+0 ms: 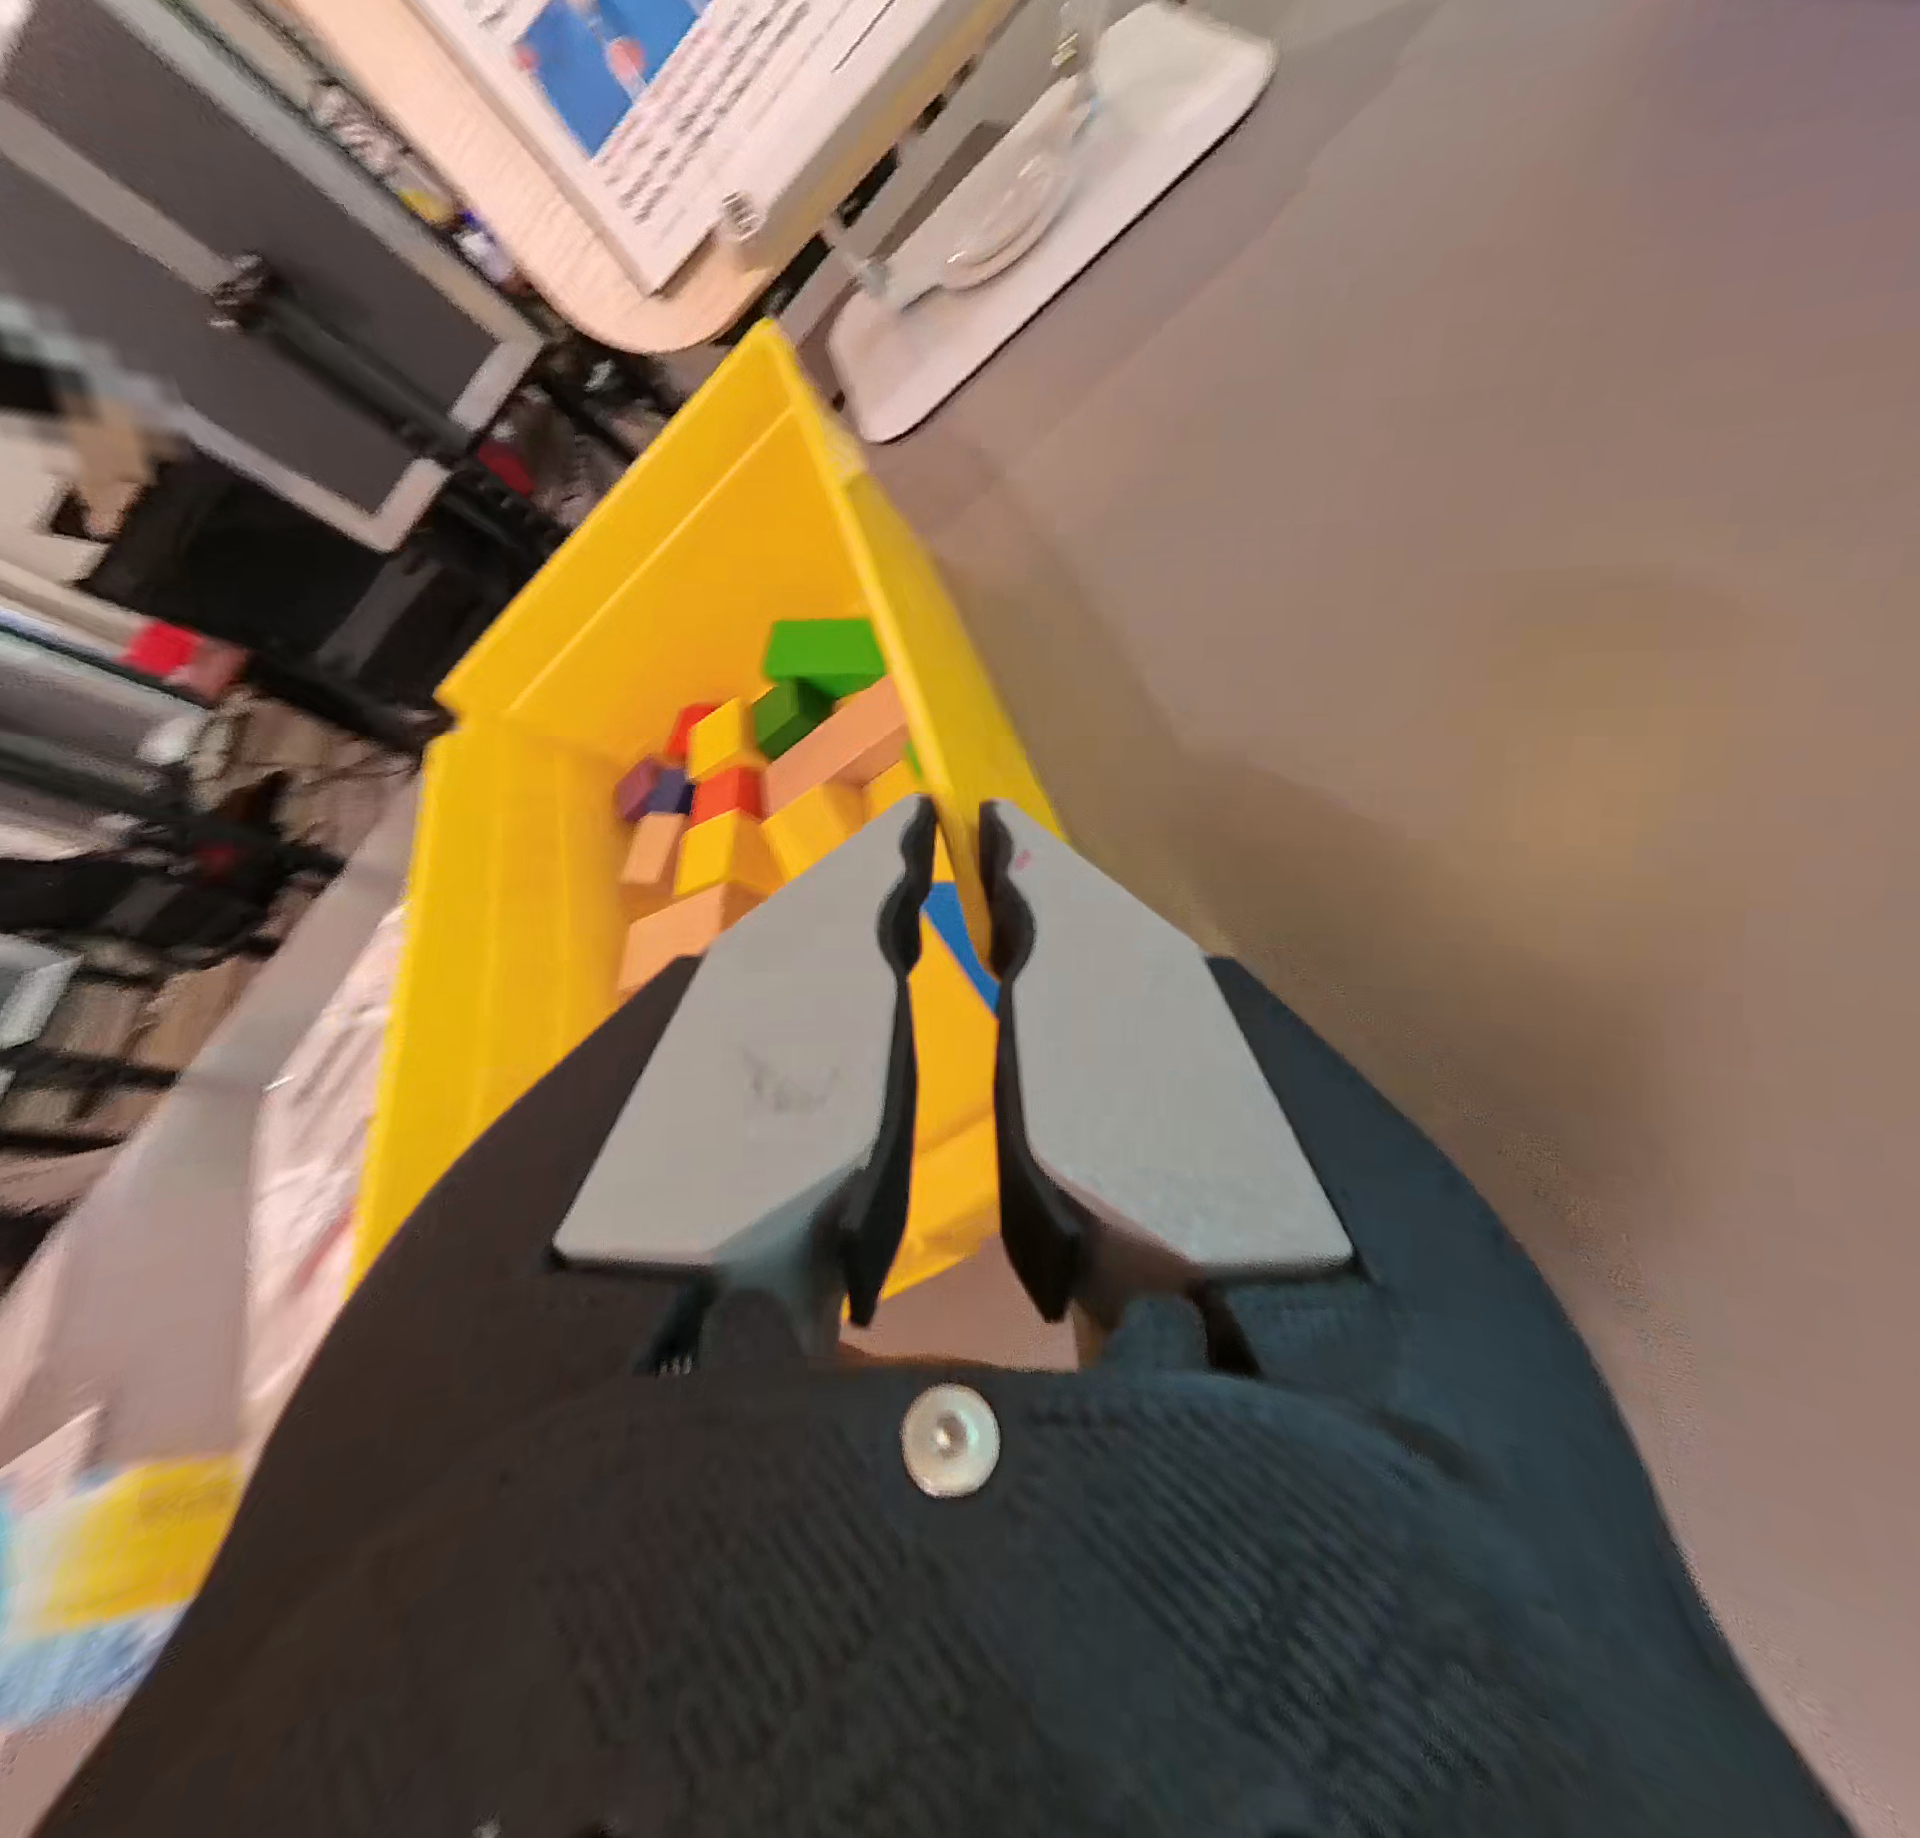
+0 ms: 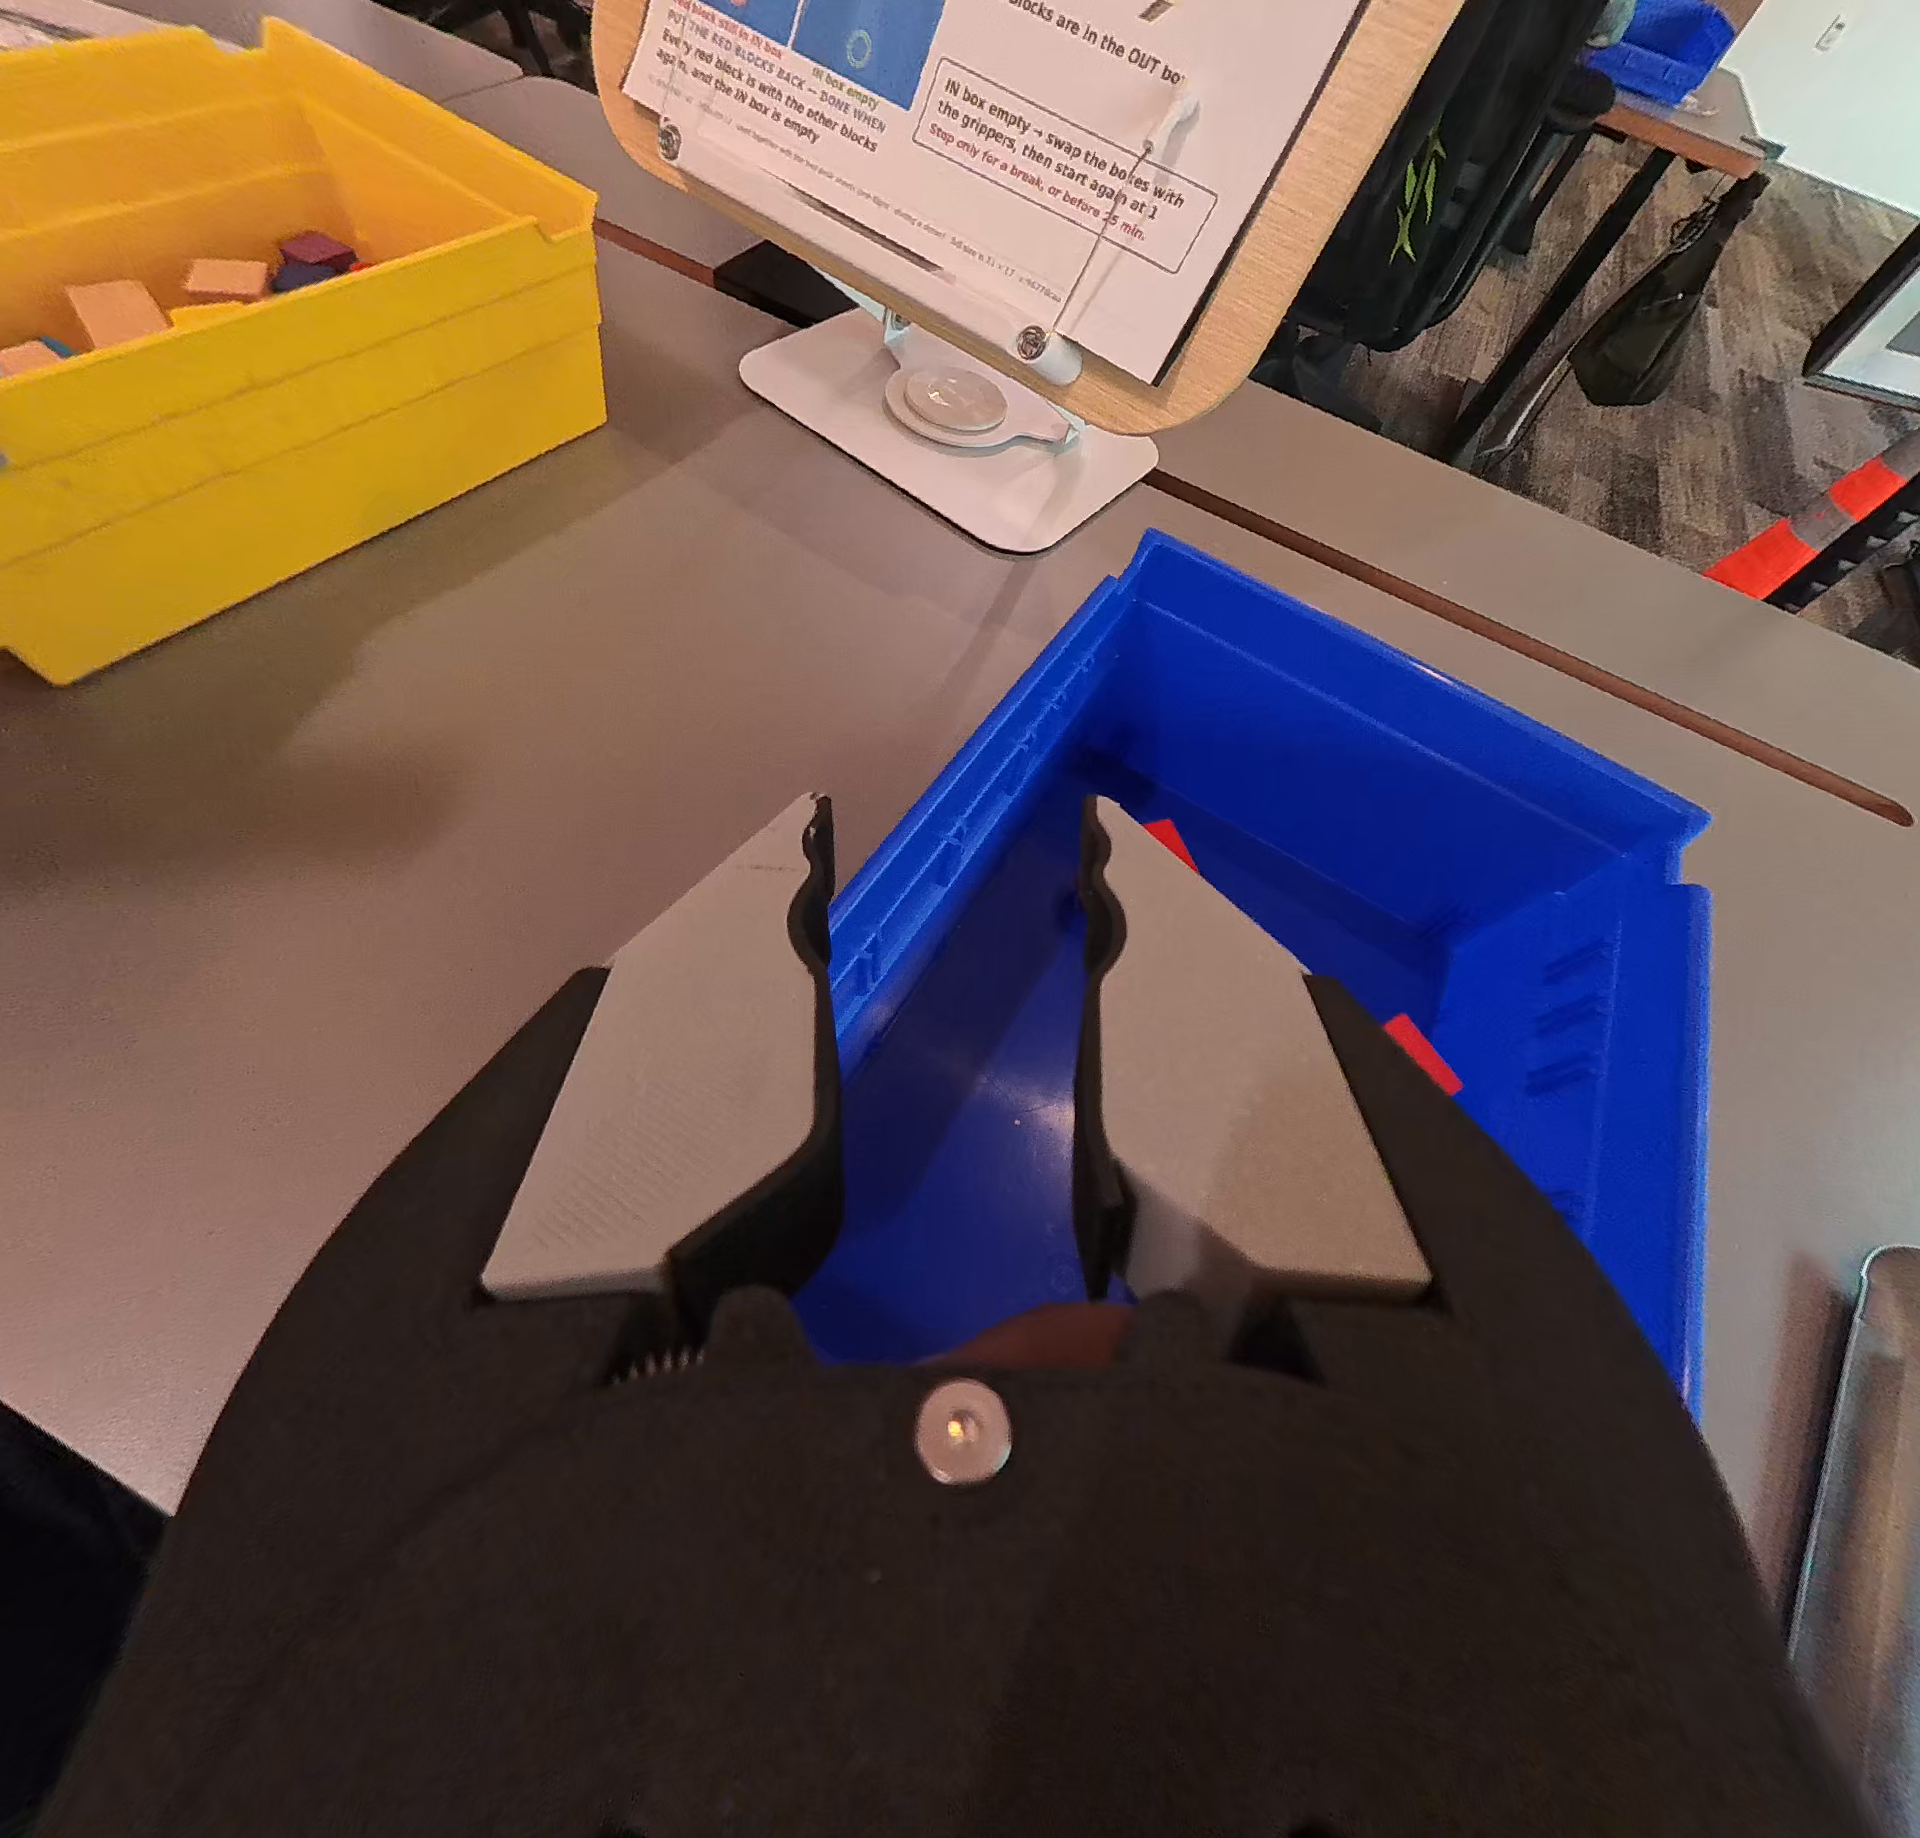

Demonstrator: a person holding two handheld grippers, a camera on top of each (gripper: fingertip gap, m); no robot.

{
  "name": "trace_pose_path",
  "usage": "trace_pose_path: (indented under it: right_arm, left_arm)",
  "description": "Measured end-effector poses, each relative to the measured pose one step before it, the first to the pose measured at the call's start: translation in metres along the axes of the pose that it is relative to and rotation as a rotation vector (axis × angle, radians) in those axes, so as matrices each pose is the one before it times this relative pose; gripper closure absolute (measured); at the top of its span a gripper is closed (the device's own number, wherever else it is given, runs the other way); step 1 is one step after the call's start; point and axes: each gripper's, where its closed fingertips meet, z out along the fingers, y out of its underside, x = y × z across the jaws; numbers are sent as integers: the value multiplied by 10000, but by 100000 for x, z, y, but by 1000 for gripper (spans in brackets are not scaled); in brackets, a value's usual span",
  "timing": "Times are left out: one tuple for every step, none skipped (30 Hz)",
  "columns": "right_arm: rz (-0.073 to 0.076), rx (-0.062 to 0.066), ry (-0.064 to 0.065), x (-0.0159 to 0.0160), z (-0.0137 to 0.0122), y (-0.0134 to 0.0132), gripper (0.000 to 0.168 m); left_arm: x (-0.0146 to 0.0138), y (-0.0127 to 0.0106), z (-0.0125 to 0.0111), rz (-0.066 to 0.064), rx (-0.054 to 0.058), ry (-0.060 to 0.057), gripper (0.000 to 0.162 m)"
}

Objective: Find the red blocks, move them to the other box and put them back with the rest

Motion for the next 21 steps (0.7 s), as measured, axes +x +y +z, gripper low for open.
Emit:
trace_pose_path:
  right_arm:
    - [-34, 0, 1, -29, -27, -8, 123]
    - [-31, 4, 19, 2, -41, -28, 123]
    - [-17, 15, 14, 19, -38, -34, 123]
    - [-5, 20, -3, 5, -52, -40, 123]
    - [5, 22, -5, 14, -43, -43, 123]
    - [7, 20, 1, 23, -48, -27, 123]
    - [4, 12, 6, 46, -37, -21, 123]
    - [5, 9, 9, 47, -32, -21, 123]
    - [9, 15, 6, 36, -43, -34, 123]
    - [12, 22, -1, 11, -34, -48, 123]
    - [8, 20, -8, -9, -31, -50, 123]
    - [-4, 11, -5, -38, -16, -34, 123]
    - [-17, -1, 4, -36, 1, -21, 123]
    - [-28, -11, 8, -51, 7, -8, 123]
    - [-31, -13, 6, -66, 13, 0, 123]
    - [-30, -12, 2, -84, 15, -16, 123]
    - [-30, -10, -2, -103, 24, -14, 123]
    - [-35, -4, -3, -118, 16, -32, 123]
    - [-41, -3, -7, -142, 22, -52, 123]
    - [-41, -7, -10, -140, 31, -29, 123]
    - [-42, -11, -15, -153, 21, -34, 123]
  left_arm:
    - [-763, 649, 50, 187, -278, -275, 157]
    - [-541, 668, 177, -168, -187, -9, 158]
    - [-762, 523, 156, -310, -32, -41, 158]
    - [-816, 593, 136, -311, -74, -21, 158]
    - [-946, 688, 111, -258, -140, -77, 159]
    - [-1064, 754, 91, -234, -176, -130, 158]
    - [-1072, 747, 97, -266, -146, -120, 158]
    - [-1073, 696, 96, -316, -104, -116, 157]
    - [-1044, 655, 87, -328, -88, -109, 157]
    - [-1023, 618, 44, -326, -106, -127, 156]
    - [-956, 574, -8, -260, -115, -136, 156]
    - [-826, 506, -73, -184, -127, -108, 154]
    - [-561, 429, -145, -101, -127, -13, 154]
    - [-156, 300, -246, -3, -83, 159, 154]
    - [125, 248, -387, 0, -115, 261, 154]
    - [370, 245, -529, 59, -182, 322, 155]
    - [662, 195, -631, 133, -167, 405, 156]
    - [957, 55, -664, 138, -80, 504, 158]
    - [1250, -138, -607, 125, 17, 597, 159]
    - [1555, -367, -453, 162, 119, 675, 157]
    - [1873, -677, -295, 172, 252, 764, 147]
